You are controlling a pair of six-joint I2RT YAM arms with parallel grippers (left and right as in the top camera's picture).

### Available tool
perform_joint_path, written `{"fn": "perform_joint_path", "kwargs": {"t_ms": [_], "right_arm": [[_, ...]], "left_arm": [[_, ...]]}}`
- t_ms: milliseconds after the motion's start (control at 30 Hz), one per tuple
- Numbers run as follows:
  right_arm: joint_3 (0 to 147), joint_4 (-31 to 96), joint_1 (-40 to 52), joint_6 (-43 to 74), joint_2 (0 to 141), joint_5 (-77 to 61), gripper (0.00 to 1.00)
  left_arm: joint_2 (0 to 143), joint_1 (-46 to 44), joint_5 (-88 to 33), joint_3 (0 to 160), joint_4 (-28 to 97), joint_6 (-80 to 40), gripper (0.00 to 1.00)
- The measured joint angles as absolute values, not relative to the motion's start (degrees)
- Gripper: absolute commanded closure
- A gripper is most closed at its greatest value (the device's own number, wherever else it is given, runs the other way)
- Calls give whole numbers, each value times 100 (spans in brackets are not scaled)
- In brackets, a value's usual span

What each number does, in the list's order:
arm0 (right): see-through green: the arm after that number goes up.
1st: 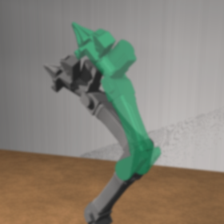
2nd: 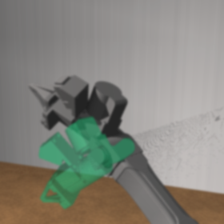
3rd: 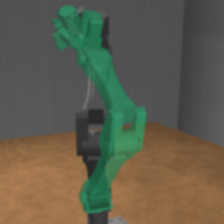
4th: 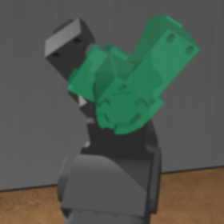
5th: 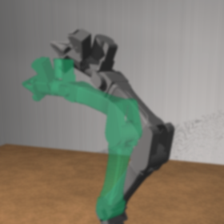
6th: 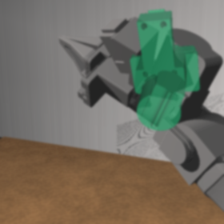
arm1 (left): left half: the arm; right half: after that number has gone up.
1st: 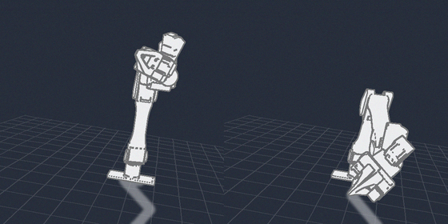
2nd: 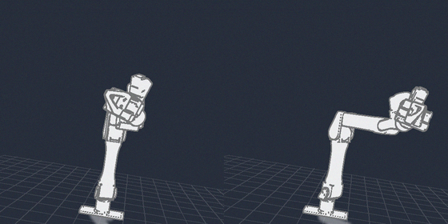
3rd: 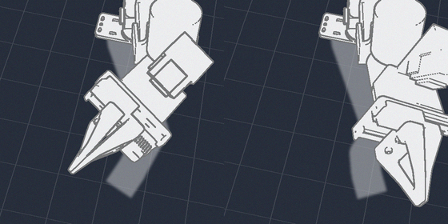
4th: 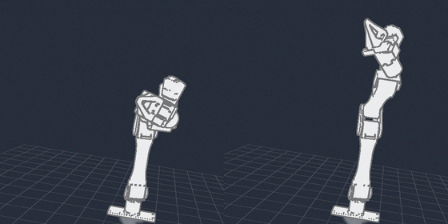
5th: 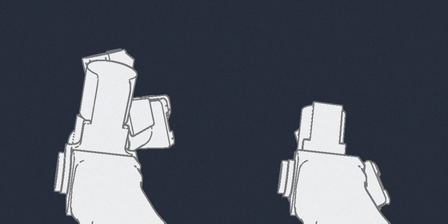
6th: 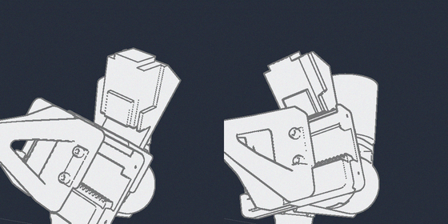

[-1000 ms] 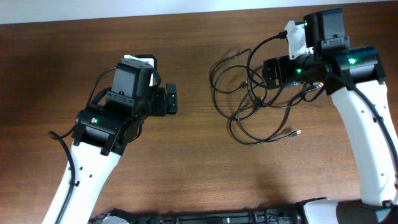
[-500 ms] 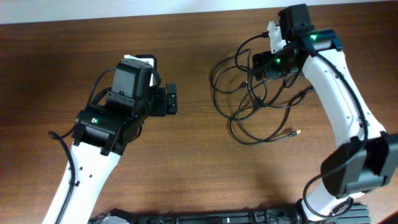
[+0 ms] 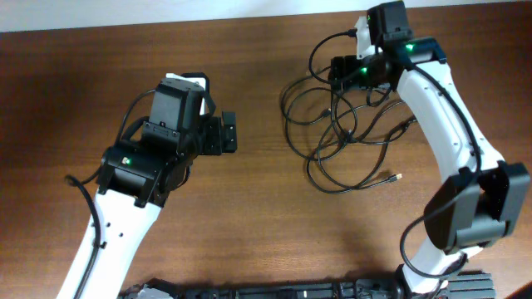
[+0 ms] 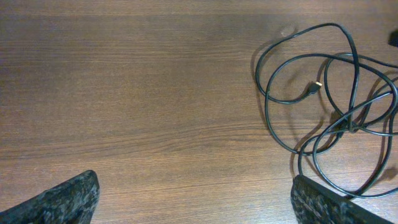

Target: Untangle cables

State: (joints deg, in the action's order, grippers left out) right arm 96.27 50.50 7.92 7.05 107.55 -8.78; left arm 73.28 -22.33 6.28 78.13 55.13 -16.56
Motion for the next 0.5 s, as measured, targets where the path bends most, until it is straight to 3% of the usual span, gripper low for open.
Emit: {"fn": "perform_joint_path", "kwargs": {"t_ms": [100,200,333,400,433,500], "right_arm": [[9633,4716,792,735,11153,-1221,13],[9633,4377,792,858,11572,-1398,21],[9633,4139,792,919,11946,-1712,47],[9633,4032,792,991,12064,-1833,71],[9633,3970,792,1004,12090,-1865,92],[9633,3870,792,998,12103,-1918,96]], "left_arm": [[7328,-2233,628,7813,5513,-1656,1],[7328,-2233,628,7813,5516,-1653,1],[7328,-2231,628,7813,5513,-1656,1],[7328,-2233,628,7813,5513,-1656,1],[7328,-2233,628,7813,5513,-1656,1],[7328,-2233,628,7813,5513,-1656,1]]}}
